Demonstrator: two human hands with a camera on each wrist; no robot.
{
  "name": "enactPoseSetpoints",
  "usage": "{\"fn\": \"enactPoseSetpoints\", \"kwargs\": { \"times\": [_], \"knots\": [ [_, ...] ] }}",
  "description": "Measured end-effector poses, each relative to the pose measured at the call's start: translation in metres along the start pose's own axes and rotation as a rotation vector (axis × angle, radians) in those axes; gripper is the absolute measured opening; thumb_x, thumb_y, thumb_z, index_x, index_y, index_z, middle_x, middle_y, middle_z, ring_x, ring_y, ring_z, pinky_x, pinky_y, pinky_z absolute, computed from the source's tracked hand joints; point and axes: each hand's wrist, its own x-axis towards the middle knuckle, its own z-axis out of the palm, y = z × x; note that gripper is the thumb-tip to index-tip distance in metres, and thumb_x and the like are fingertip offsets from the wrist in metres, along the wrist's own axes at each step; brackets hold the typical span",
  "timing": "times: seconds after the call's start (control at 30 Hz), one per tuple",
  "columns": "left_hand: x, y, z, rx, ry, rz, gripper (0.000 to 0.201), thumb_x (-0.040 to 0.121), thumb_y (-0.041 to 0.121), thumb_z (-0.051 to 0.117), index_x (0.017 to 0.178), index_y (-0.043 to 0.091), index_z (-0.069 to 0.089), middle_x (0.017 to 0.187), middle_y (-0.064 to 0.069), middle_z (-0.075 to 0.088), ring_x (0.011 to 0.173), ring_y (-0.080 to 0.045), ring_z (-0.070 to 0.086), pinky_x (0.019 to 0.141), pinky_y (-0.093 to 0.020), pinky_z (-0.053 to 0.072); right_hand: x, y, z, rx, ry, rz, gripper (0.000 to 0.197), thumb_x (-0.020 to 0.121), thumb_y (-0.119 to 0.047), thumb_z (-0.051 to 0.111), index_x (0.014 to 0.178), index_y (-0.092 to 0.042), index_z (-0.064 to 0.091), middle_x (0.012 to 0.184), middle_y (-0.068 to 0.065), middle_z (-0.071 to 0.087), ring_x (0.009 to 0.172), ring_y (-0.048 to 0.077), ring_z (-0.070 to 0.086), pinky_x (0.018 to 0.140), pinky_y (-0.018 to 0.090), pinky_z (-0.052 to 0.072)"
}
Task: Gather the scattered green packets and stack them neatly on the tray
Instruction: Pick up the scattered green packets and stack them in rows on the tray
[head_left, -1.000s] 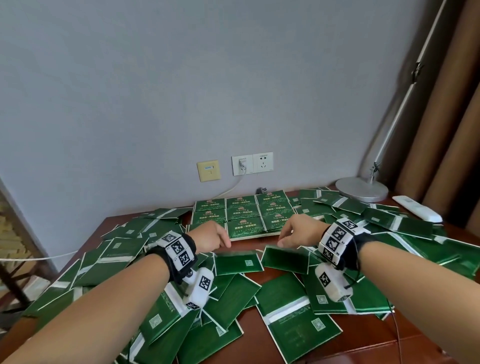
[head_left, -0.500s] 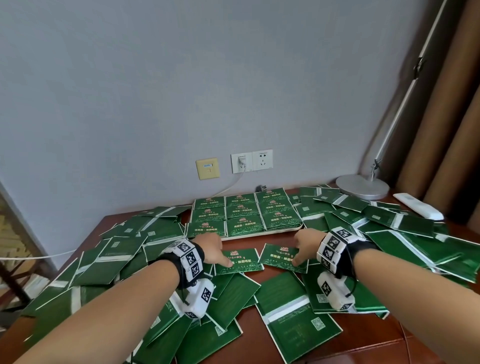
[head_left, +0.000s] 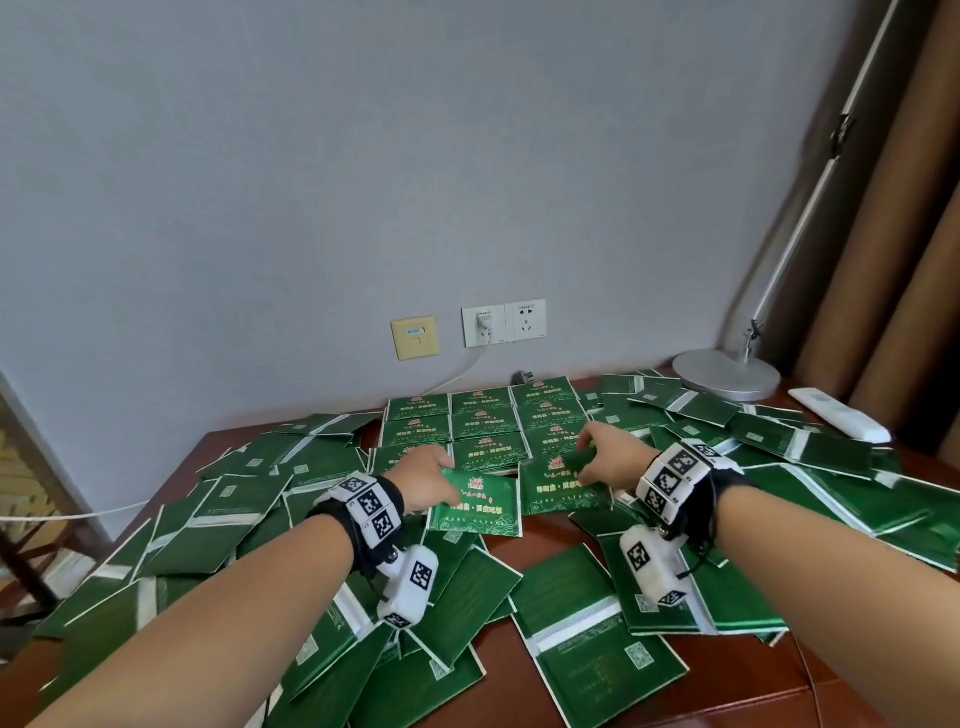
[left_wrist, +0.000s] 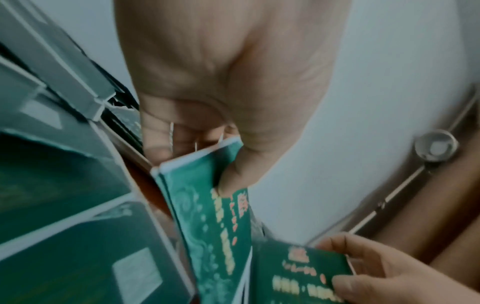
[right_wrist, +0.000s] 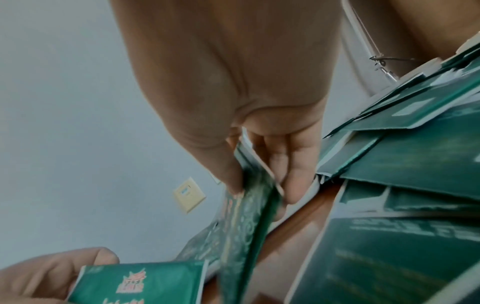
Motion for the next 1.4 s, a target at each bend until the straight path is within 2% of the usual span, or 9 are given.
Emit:
{"fn": "enactPoseSetpoints", "kwargs": {
  "times": [0.13, 0.23, 0.4, 0.6, 0.77, 0.87, 1.17, 1.3, 1.4],
  "knots": [
    [0.017, 0.004, -0.017, -0.353, -0.005, -0.043, 0.054, 0.088, 0.0, 0.064, 0.137, 0.008, 0.045, 0.127, -0.013, 0.057, 0.097, -0.025, 0.067, 0.064, -0.032, 0.058, 0.012, -0.012, -0.016, 0.222, 0.058, -0.043, 0.042, 0.084, 0.001, 0.066, 0.117, -0.019, 0.049, 0.105, 0.008, 0.058, 0.074, 0.026, 0.071, 0.065, 0.044, 0.061],
    [0.031, 0.002, -0.032, -0.571, 0.073, -0.101, 0.054, 0.089, -0.002, 0.062, 0.136, 0.015, 0.042, 0.125, -0.012, 0.053, 0.095, -0.03, 0.067, 0.056, -0.033, 0.059, 0.026, -0.022, -0.025, 0.329, 0.161, -0.081, 0.042, 0.085, 0.002, 0.062, 0.117, -0.021, 0.048, 0.095, 0.01, 0.058, 0.064, 0.027, 0.068, 0.053, 0.041, 0.059],
    [0.061, -0.007, -0.05, -0.705, 0.253, -0.091, 0.047, 0.091, -0.006, 0.06, 0.126, 0.022, 0.047, 0.124, 0.0, 0.041, 0.089, -0.028, 0.062, 0.057, -0.037, 0.061, 0.061, -0.036, -0.029, 0.487, 0.303, -0.096, 0.022, 0.086, 0.002, 0.061, 0.097, -0.016, 0.057, 0.095, 0.007, 0.055, 0.062, 0.026, 0.062, 0.047, 0.041, 0.057],
    [0.106, -0.03, -0.064, -0.737, 0.457, -0.107, 0.046, 0.091, -0.008, 0.056, 0.12, 0.026, 0.046, 0.128, -0.004, 0.039, 0.078, -0.024, 0.061, 0.059, -0.035, 0.061, 0.118, -0.043, -0.018, 0.636, 0.329, 0.014, 0.011, 0.085, -0.002, 0.068, 0.082, -0.012, 0.065, 0.092, 0.01, 0.064, 0.068, 0.026, 0.067, 0.056, 0.044, 0.06],
    [0.148, -0.05, -0.066, -0.758, 0.496, -0.191, 0.023, 0.094, -0.008, 0.051, 0.107, 0.008, 0.059, 0.108, -0.004, 0.047, 0.077, -0.019, 0.056, 0.052, -0.027, 0.058, 0.166, -0.048, -0.006, 0.729, 0.28, 0.066, 0.017, 0.081, 0.005, 0.069, 0.081, -0.011, 0.064, 0.09, 0.016, 0.067, 0.065, 0.029, 0.069, 0.062, 0.045, 0.06],
    [0.172, -0.061, -0.066, -0.78, 0.501, -0.241, 0.023, 0.093, -0.01, 0.049, 0.101, 0.008, 0.062, 0.096, -0.003, 0.05, 0.076, -0.018, 0.054, 0.061, -0.031, 0.06, 0.193, -0.053, 0.0, 0.773, 0.22, 0.092, 0.02, 0.08, 0.01, 0.067, 0.085, -0.009, 0.064, 0.088, 0.016, 0.065, 0.066, 0.031, 0.068, 0.07, 0.049, 0.06],
    [0.22, -0.079, -0.061, -0.787, 0.468, -0.298, 0.023, 0.093, -0.009, 0.051, 0.103, 0.011, 0.061, 0.097, -0.001, 0.05, 0.079, -0.019, 0.055, 0.063, -0.031, 0.058, 0.257, -0.055, 0.028, 0.746, 0.133, 0.1, 0.035, 0.078, 0.012, 0.068, 0.111, 0.001, 0.062, 0.089, 0.009, 0.062, 0.081, 0.026, 0.066, 0.073, 0.039, 0.06],
    [0.231, -0.079, -0.057, -0.743, 0.44, -0.285, 0.023, 0.094, -0.007, 0.052, 0.108, 0.009, 0.061, 0.096, -0.001, 0.051, 0.079, -0.019, 0.056, 0.066, -0.031, 0.059, 0.27, -0.055, 0.033, 0.64, 0.141, 0.142, 0.031, 0.071, 0.011, 0.076, 0.085, -0.013, 0.064, 0.094, 0.007, 0.062, 0.093, 0.032, 0.067, 0.079, 0.047, 0.059],
    [0.234, -0.079, -0.056, -0.672, 0.418, -0.266, 0.022, 0.092, -0.004, 0.057, 0.11, 0.009, 0.061, 0.101, -0.006, 0.054, 0.081, -0.021, 0.059, 0.07, -0.032, 0.059, 0.274, -0.057, 0.037, 0.502, 0.173, 0.111, 0.028, 0.072, 0.009, 0.074, 0.087, -0.013, 0.066, 0.092, 0.006, 0.064, 0.086, 0.028, 0.068, 0.077, 0.04, 0.06]
  ]
}}
